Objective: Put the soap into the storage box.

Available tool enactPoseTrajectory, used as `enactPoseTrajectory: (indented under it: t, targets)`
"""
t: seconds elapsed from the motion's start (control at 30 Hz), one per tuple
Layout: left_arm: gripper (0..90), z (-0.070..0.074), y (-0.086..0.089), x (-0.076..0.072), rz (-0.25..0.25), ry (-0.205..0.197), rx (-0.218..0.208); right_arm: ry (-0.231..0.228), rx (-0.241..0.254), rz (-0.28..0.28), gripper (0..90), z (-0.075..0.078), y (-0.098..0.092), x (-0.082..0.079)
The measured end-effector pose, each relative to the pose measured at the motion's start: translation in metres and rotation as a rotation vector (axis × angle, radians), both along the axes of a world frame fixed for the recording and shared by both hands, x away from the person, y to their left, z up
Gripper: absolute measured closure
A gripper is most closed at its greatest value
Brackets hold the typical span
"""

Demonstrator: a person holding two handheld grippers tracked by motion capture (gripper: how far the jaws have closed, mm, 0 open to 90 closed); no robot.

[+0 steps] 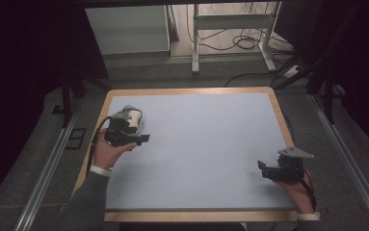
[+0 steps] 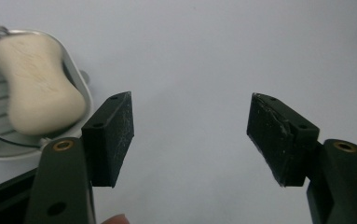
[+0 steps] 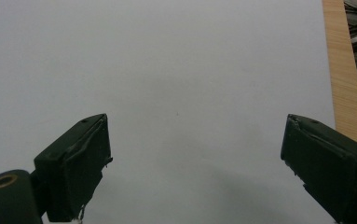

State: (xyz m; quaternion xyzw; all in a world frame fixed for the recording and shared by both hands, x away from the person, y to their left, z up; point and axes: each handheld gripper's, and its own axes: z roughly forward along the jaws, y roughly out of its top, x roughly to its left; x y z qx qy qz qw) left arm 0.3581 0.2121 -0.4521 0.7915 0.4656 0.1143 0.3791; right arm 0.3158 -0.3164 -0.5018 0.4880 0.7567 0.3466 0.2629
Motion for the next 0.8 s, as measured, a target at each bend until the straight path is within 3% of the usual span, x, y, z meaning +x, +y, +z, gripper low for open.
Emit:
enactPoseTrajectory:
  t: [0.2, 0.33, 0.47, 0.6, 0.7, 0.8]
  targets:
    - [30.4, -0.022, 0.001, -0.022, -0.025, 0.008, 0.009, -0.01, 0.001, -0.006, 8.2, 0.001, -0.001, -0.001]
    - [29.6, -0.037, 0.006, -0.037, -0.014, 0.016, -0.011, -0.015, 0.003, 0.0, 8.2, 0.002, 0.0, -0.001]
    - [29.0, -0.05, 0.01, -0.057, -0.004, 0.019, -0.058, -0.014, 0.002, -0.002, 8.2, 0.002, 0.0, 0.0]
    - [28.9, -0.055, 0.012, -0.066, -0.012, 0.022, -0.036, -0.013, -0.003, -0.001, 8.2, 0.001, 0.001, 0.001]
    - [29.9, -0.054, 0.013, -0.069, -0.008, 0.018, -0.056, -0.012, -0.006, 0.006, 8.2, 0.001, 0.003, 0.0]
    - [30.2, -0.054, 0.01, -0.07, -0.017, 0.019, -0.041, -0.014, -0.008, 0.01, 8.2, 0.0, 0.005, 0.0]
